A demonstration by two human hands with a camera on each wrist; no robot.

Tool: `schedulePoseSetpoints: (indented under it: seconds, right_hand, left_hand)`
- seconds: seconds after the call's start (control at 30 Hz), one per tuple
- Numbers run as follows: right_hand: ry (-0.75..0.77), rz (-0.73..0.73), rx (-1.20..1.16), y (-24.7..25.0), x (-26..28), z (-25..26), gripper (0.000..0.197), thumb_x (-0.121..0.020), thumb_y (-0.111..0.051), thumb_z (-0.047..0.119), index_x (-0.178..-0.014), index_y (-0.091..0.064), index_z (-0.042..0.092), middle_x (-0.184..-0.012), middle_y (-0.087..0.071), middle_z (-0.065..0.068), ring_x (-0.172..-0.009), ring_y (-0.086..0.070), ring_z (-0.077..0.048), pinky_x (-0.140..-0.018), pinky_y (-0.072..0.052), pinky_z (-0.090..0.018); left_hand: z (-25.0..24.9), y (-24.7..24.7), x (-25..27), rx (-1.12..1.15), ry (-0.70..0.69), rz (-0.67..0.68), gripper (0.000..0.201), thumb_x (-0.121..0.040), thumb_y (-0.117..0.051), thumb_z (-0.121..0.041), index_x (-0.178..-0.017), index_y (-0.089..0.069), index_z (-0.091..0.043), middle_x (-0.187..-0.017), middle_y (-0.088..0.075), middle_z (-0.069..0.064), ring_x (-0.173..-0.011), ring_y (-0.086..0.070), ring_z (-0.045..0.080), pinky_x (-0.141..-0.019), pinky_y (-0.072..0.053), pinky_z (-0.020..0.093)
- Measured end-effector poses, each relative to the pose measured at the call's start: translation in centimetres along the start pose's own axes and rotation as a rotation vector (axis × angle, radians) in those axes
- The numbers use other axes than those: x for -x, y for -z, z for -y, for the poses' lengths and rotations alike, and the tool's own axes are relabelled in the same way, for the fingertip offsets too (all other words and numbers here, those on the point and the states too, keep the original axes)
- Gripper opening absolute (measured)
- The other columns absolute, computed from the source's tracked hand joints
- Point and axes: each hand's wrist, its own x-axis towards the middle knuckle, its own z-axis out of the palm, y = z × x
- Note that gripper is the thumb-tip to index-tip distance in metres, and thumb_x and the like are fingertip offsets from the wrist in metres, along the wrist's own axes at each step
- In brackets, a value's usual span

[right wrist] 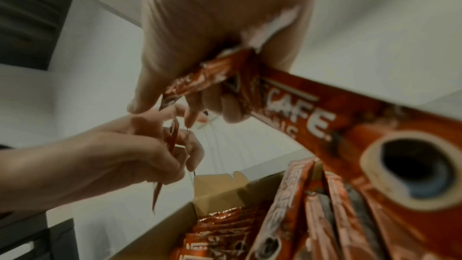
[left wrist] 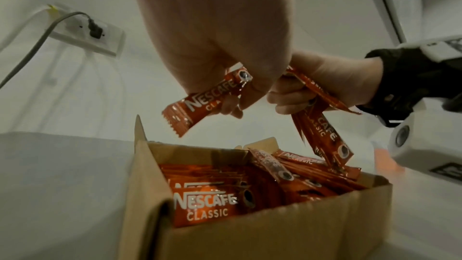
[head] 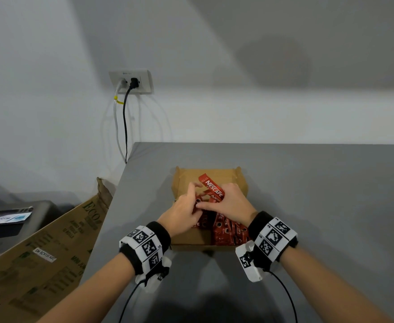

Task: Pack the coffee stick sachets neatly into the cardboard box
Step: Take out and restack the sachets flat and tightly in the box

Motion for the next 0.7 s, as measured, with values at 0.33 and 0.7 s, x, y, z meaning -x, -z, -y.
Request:
schedulePoseSetpoints:
  seconds: [0.33,0.7]
  right_hand:
    - [-0.107,0.011,0.161,-0.2,-0.4,-1.5,0.024,-0.084,-0.067,0.027,-0.069,-0.06,0.01,-0.06,-0.054,0.003,-0.048,-0.046,-0.006,-0.048,-0.038,-0.015]
    - [-0.094,-0.072,0.102,0.2,-0.6,-0.9,0.03,-0.084,-0.067,0.03,-0.07,-0.06,0.004,-0.059,-0.054,0.003,-0.047,-0.046,-0.004,-0.049,-0.042,-0.017]
  left_hand:
    - [2.0,1.3,0.1,-0.226,-0.099,-0.064,0.028,-0.088,-0.062,-0.009,-0.115,-0.062,-0.01,-0.102,-0.06,-0.006,-0.089,-0.054,0.001,-0.08,-0.042,0.002]
    - [3.1,1.2,0.8,-0.317,-0.022,-0.044,0.013,-0.081,-0.071,-0.019,-0.093,-0.074,-0.013,-0.089,-0.062,-0.001,-0.074,-0.056,0.005,-0.073,-0.051,0.016]
